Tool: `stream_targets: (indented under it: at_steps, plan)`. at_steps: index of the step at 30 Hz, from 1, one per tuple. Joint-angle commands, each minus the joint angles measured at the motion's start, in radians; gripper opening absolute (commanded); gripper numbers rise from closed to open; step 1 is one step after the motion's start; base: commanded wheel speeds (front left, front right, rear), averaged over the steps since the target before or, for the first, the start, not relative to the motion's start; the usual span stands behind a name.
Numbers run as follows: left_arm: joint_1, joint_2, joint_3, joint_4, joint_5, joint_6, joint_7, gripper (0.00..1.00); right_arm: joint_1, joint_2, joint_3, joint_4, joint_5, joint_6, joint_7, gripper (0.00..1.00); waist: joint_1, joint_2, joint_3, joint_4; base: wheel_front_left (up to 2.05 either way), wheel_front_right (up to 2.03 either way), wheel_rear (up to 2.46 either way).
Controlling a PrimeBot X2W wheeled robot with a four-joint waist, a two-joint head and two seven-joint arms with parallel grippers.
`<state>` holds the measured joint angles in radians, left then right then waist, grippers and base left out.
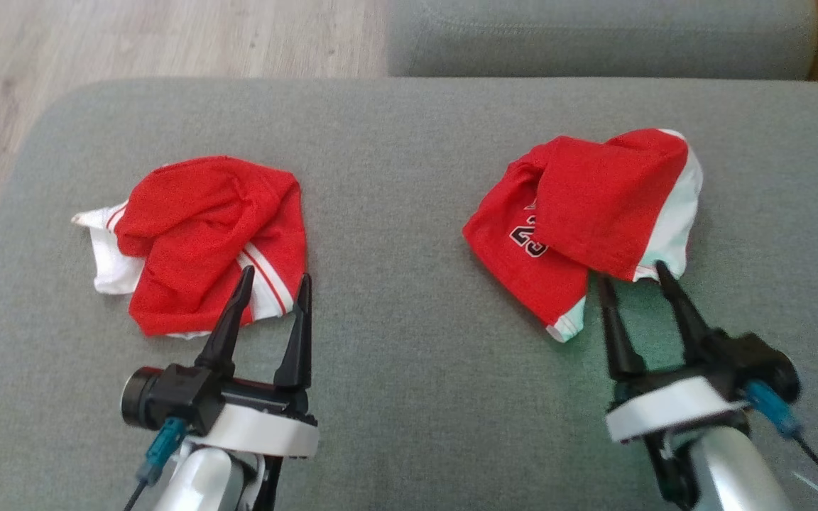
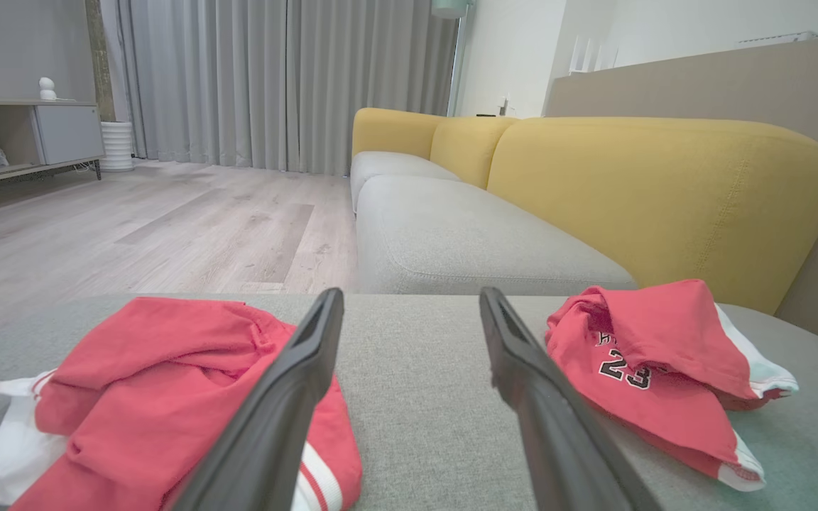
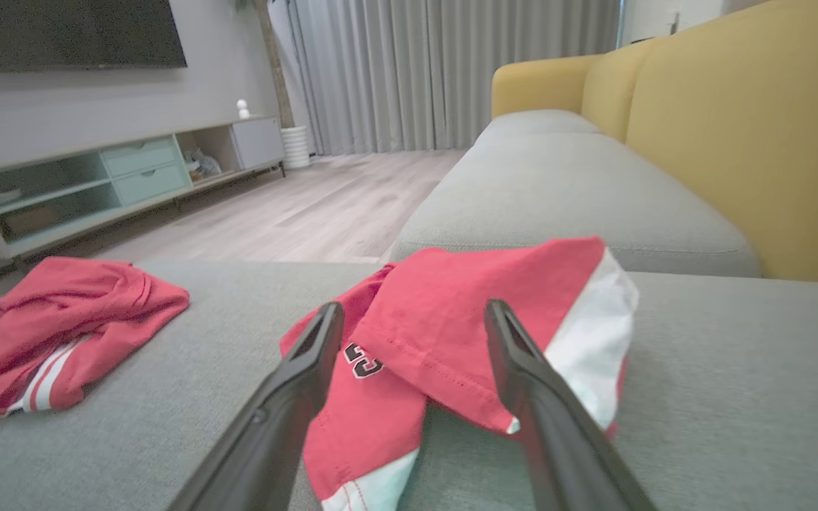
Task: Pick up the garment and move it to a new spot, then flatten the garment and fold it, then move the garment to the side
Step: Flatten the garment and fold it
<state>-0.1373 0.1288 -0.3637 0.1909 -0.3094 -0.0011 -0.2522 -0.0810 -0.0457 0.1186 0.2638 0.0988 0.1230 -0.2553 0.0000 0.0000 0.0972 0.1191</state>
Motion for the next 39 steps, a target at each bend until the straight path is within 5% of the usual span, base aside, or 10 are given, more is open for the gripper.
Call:
stream_targets:
  at_steps: [1,9,24,26,39]
  plan:
    - [-0.05,-0.002,0.041,-0.027,0.012,-0.006,-0.009,1.0,-0.068,-0.004,0.051,0.009,-0.024,0.008,0.001,1.0,0.0,0.0,0.022,0.01,0.0,0.0,0.0]
    - [-0.085,-0.027,0.04,-0.013,0.033,-0.03,-0.009,1.0,-0.194,-0.004,0.15,0.193,-0.086,0.008,0.099,1.0,0.0,0.0,0.066,0.048,0.0,0.0,0.0]
    - [-0.112,-0.062,0.051,0.004,0.058,-0.058,-0.009,1.0,-0.319,-0.004,0.12,0.449,-0.172,0.008,0.205,1.0,0.0,0.0,0.107,0.109,0.0,0.0,0.0]
    - [-0.11,-0.064,0.053,0.007,0.06,-0.06,-0.009,1.0,-0.321,-0.004,0.117,0.461,-0.156,0.008,0.198,0.0,0.0,0.0,0.103,0.11,0.0,0.0,0.0]
    - [-0.07,-0.072,0.085,0.025,0.064,-0.066,-0.01,1.0,-0.412,-0.004,0.233,0.345,0.105,0.008,0.025,0.0,0.0,0.0,0.01,0.08,0.0,0.0,0.0]
